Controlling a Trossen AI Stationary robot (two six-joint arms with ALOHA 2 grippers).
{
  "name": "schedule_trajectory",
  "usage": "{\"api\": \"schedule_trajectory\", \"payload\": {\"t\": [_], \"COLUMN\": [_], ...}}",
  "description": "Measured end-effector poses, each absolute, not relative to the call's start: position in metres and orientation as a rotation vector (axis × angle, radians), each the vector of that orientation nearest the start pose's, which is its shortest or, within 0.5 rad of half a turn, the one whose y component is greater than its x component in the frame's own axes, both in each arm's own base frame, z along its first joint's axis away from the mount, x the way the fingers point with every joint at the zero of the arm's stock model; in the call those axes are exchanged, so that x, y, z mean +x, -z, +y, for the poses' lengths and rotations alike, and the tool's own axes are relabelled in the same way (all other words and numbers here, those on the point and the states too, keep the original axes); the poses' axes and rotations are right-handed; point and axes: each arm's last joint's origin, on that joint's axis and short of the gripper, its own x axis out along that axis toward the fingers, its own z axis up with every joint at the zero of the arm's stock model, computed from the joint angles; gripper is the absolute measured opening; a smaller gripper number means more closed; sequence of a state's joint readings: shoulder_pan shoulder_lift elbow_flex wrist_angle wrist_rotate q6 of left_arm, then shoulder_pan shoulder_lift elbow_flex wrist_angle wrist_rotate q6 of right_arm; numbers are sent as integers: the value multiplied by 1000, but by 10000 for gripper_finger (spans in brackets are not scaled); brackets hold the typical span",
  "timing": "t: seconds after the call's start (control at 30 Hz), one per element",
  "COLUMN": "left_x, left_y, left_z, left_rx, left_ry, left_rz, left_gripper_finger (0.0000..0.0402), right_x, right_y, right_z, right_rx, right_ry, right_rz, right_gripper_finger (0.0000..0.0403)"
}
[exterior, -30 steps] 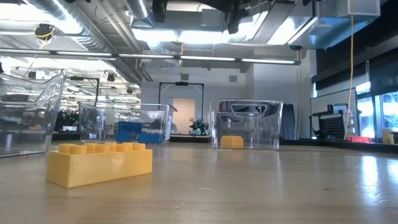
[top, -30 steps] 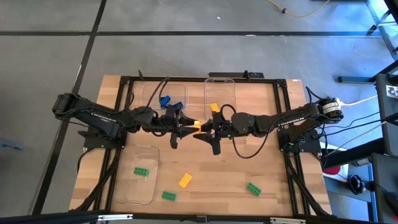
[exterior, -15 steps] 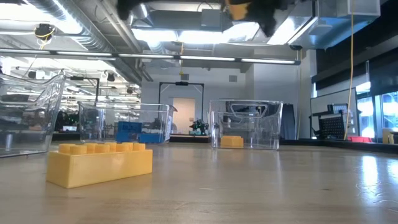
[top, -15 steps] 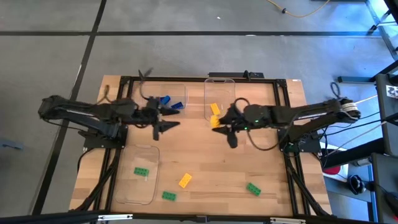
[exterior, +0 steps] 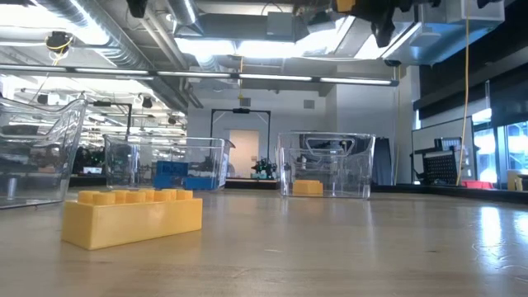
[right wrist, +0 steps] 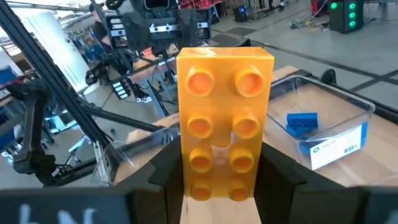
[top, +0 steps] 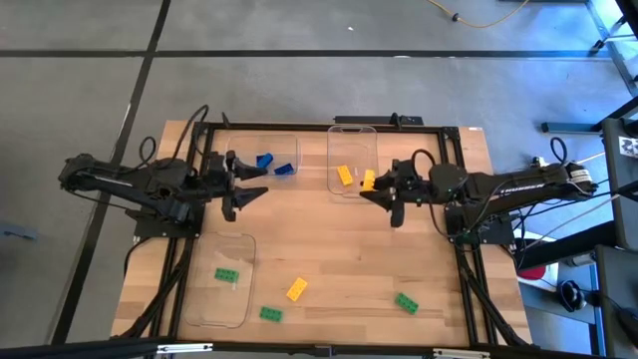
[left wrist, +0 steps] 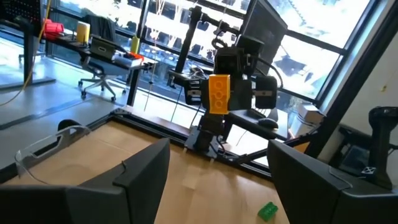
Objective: Sort & place blocks by color
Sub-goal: Put the right yellow game piece into the top right transparent bin
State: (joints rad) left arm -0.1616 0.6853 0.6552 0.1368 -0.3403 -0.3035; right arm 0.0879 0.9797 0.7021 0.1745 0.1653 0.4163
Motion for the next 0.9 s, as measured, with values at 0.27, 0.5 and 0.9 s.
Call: {"api": "schedule_trajectory", "payload": {"t": [0.27,0.5,0.9], "left_x": [156,156,156], "left_y": [-334,-335,-335], "left_z": [-15,-15,-14], "left_rx": [-332,-336,-338], "left_ry": [-173,-176,-227], "left_rz": [-142,-154,-161], "left_gripper_finger": [259,259,259], "right_x": [223,249,304], "right_y": [-304,-314,-237], "right_z": [7,-38,-149], "right_rx": [453,489,570], "right_ry": [161,388,503], "right_rz": [73,389,1056], "right_gripper_finger": [139,139,139]}}
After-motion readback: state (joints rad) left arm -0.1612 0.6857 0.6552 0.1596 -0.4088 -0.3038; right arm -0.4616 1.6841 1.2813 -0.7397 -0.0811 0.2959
